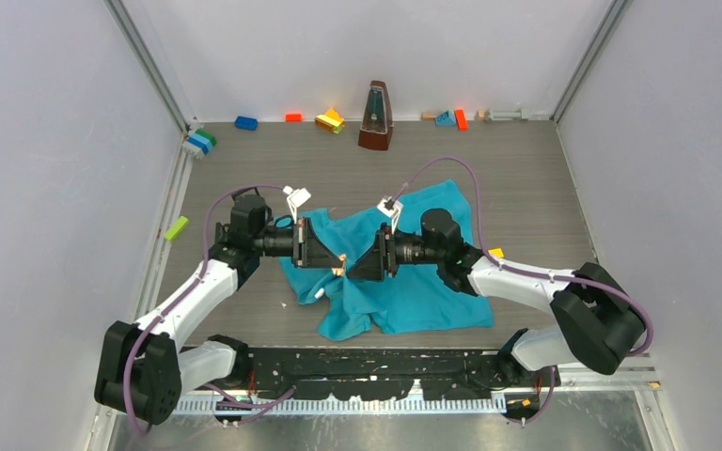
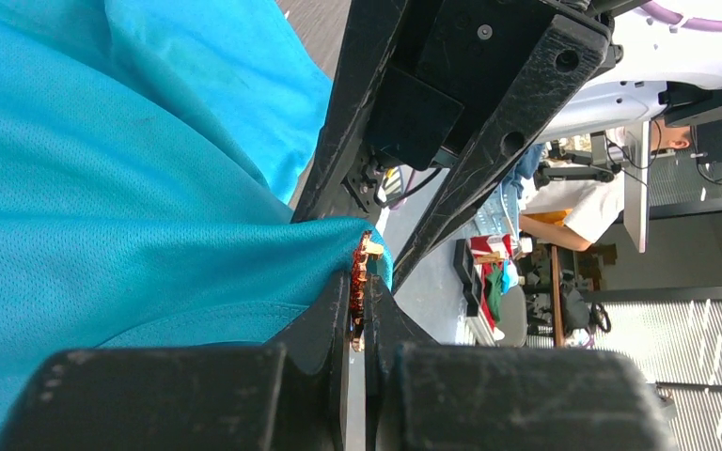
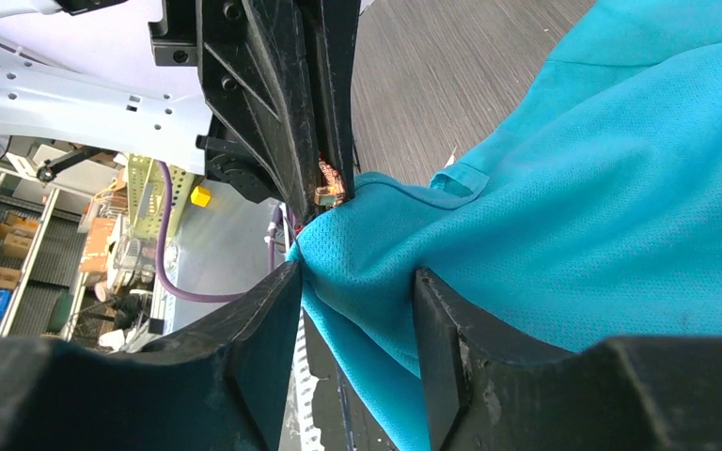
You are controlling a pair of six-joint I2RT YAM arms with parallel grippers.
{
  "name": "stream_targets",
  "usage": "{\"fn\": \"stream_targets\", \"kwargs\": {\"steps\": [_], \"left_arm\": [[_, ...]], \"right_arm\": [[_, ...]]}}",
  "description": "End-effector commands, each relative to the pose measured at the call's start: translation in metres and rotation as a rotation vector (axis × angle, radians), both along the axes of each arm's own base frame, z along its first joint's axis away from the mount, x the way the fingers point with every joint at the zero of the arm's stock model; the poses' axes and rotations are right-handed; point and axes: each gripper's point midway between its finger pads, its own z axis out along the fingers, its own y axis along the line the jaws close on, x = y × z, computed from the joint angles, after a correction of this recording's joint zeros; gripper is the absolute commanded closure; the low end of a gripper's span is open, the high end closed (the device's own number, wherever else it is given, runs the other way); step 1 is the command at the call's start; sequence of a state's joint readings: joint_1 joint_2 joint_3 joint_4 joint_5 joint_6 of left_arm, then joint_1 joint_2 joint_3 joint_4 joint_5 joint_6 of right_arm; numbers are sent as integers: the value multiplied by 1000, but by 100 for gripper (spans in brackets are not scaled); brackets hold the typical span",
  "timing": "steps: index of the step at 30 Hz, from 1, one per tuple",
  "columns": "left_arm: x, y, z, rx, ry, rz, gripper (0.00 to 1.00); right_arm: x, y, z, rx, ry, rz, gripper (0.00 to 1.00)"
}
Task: Pin the brooch onto the clothing
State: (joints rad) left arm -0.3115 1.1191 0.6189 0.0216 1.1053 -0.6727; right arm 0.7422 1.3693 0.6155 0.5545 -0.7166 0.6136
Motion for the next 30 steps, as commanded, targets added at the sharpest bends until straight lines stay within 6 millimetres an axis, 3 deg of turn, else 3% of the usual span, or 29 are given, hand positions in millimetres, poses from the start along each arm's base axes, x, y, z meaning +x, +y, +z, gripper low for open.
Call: {"fn": "stream_targets", "kwargs": {"steps": [1, 11, 30], "left_arm": [[-5, -1, 20, -52, -67, -48, 100], [-7, -2, 21, -57, -71, -61, 100], [-13, -3, 26, -65, -97, -77, 100]], "right_arm": [[8, 12, 26, 71, -51, 6, 49], [9, 15, 37, 115, -36, 4, 52], [21, 19, 27, 134, 57, -54, 67]]}}
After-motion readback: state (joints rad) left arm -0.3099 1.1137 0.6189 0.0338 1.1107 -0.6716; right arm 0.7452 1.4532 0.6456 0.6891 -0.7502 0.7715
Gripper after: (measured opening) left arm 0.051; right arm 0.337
